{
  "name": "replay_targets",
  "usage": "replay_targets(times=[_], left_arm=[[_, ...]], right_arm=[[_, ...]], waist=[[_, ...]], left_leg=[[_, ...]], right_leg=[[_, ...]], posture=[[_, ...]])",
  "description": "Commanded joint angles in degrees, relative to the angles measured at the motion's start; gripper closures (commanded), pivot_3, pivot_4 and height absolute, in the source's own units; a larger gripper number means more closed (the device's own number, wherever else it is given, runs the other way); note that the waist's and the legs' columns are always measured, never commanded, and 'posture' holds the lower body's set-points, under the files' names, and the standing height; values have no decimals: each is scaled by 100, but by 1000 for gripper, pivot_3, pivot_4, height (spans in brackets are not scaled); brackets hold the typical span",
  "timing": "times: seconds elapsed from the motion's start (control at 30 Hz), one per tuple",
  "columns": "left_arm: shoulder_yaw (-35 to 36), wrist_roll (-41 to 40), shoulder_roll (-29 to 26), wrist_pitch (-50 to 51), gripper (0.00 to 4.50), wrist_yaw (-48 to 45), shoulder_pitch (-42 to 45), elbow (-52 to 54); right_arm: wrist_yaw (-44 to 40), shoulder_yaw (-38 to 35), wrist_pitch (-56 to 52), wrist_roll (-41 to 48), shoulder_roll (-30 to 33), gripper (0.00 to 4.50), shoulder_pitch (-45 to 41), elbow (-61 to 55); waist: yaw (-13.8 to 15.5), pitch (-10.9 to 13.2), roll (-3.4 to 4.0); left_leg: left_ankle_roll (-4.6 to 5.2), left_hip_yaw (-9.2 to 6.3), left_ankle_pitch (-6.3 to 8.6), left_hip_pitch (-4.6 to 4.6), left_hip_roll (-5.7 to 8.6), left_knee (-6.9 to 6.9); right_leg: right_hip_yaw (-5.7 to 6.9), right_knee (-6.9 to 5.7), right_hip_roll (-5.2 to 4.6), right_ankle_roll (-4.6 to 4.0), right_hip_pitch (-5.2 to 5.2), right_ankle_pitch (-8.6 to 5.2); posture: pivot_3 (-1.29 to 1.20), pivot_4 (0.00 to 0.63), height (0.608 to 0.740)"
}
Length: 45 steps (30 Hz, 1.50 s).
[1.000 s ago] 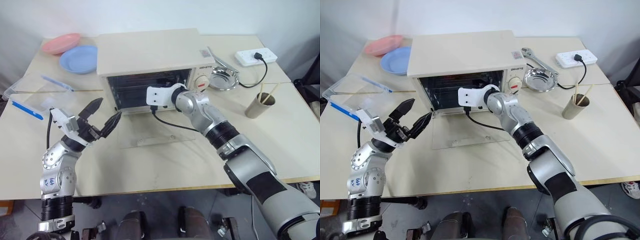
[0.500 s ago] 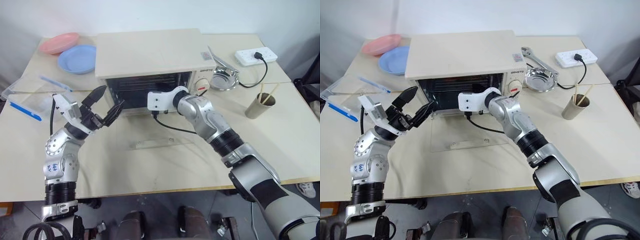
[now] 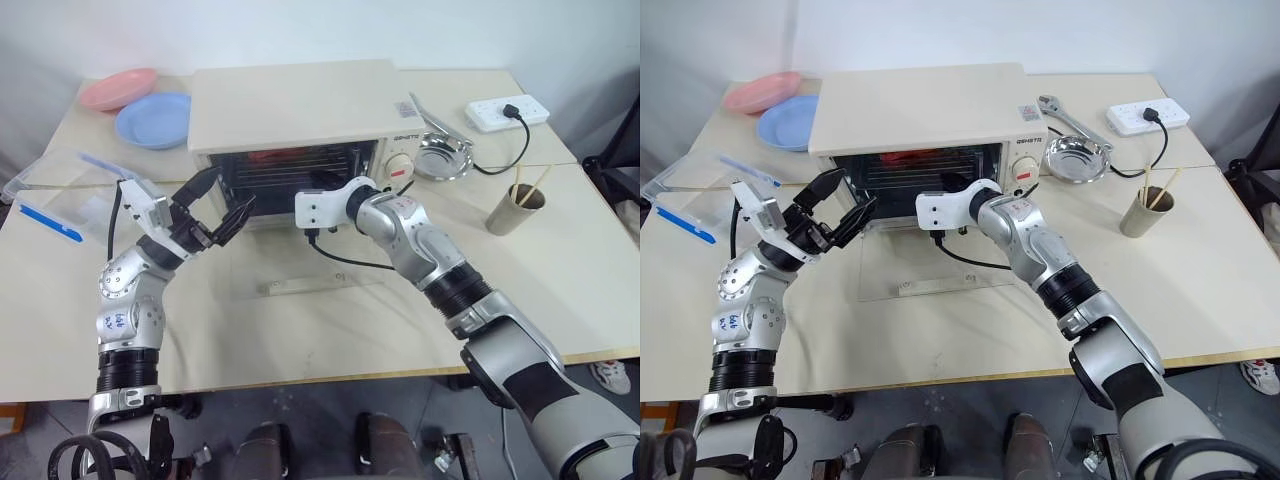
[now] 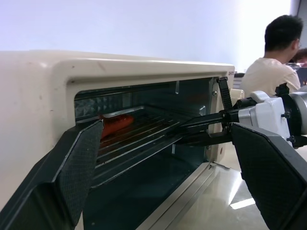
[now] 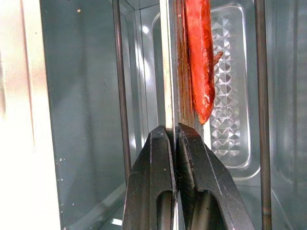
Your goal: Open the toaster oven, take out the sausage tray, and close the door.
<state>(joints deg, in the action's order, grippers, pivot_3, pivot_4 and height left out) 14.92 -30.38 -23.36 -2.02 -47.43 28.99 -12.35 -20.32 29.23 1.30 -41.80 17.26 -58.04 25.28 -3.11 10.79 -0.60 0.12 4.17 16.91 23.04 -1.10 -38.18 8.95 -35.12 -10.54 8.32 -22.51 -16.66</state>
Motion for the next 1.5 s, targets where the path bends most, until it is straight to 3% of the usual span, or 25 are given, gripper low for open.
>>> replay_targets(times=[0.03,0.4,0.97,1.5], left_arm=[[106,34,-79,-103,0,38,184,-111],[128,50,-155,-117,0,-95,340,-375],[194,130,-410,-193,0,-479,734,-1012],[260,-5,-588,-45,0,-663,653,-910]], right_arm=[[-138,95,106,-64,39,4479,266,-581],[-262,-134,-18,-376,427,4479,1319,-2126],[-570,-410,67,-287,821,4479,1924,-3050],[-1202,-742,359,172,1248,4479,2713,-4130]], waist=[[1,0,0],[37,-1,-1],[138,-1,-1],[147,0,-2]], left_leg=[[0,1,0,0,0,0],[1,0,-6,0,1,-2],[2,3,-11,1,3,-2],[2,1,-11,2,4,-1]], right_leg=[[0,-1,0,0,0,0],[-1,-3,0,-1,0,0],[-2,0,-1,-4,0,1],[-1,3,0,-4,1,1]], posture=[[0,150,740],[0,150,740],[0,150,740],[0,150,740]])
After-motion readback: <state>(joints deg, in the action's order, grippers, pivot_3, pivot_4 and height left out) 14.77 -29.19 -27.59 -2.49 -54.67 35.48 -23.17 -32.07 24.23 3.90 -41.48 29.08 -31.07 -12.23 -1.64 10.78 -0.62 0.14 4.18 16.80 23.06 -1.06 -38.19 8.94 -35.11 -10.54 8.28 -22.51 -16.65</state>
